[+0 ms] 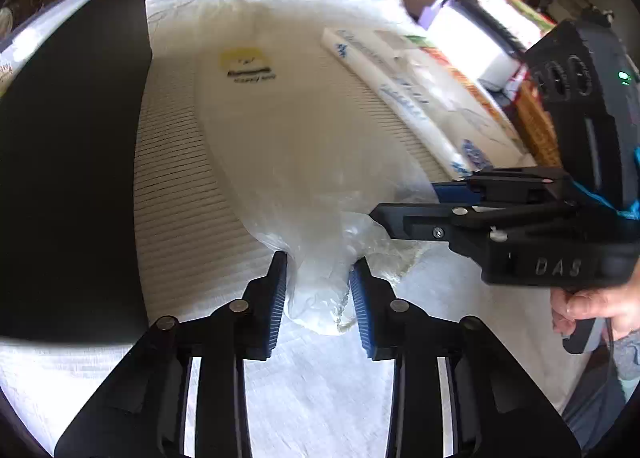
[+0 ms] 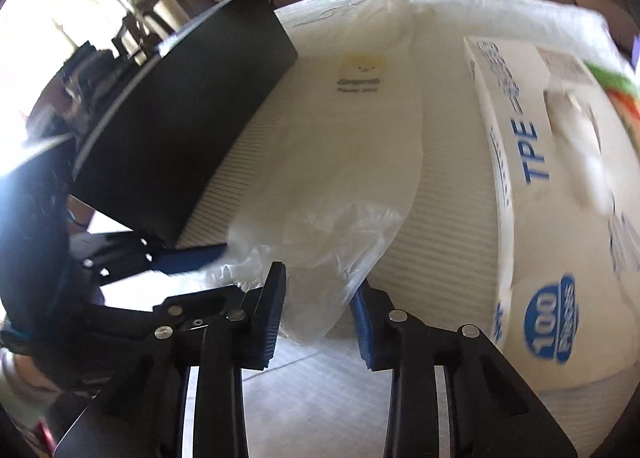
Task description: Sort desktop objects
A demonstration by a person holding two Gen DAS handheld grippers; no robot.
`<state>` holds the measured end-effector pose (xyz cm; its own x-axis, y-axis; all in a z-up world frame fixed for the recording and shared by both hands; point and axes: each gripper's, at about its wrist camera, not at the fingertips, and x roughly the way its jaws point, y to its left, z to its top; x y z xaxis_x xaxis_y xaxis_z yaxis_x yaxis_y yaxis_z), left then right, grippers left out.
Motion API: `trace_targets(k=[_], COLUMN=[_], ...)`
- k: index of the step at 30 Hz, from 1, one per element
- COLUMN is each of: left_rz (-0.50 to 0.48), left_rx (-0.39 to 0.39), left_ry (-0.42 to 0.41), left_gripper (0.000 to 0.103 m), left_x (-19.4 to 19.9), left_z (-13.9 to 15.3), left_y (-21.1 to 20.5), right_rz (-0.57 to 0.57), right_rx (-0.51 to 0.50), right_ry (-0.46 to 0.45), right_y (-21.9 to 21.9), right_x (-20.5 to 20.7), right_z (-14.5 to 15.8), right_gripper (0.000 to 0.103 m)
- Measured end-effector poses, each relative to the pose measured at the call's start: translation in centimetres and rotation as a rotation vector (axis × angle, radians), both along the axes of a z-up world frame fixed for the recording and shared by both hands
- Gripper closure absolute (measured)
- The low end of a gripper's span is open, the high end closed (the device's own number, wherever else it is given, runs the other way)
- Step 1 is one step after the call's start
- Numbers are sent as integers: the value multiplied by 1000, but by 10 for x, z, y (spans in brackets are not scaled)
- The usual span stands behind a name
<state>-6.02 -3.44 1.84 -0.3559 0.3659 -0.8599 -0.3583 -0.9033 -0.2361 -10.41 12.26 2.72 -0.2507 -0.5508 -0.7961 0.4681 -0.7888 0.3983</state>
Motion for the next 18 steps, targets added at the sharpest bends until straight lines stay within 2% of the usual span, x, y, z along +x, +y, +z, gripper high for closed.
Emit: trace_targets(k=[5,9,11,14,18], left_rz=[-103,-192,-238,-255,-247], left_rx=[-9,-9,-24,-20,-16], left_ry=[12,-1,-21,-55,-127], left_gripper=[77,77,77,76,70], left_x=[60,128,167,210,250], left_z=[35,54,56,53,32], left_y=[3,2,5,6,4], right_rz=[-13,29,46,55,40], right_rx=[-138,-164,-143,-117,-89], right_ry=[-50,-78,-95,-129,-186], right_y=[23,38,41,43,44], right_x=[42,116,154,204,251], right_z=[22,44,48,44,32], right_gripper=[71,71,71,71,70])
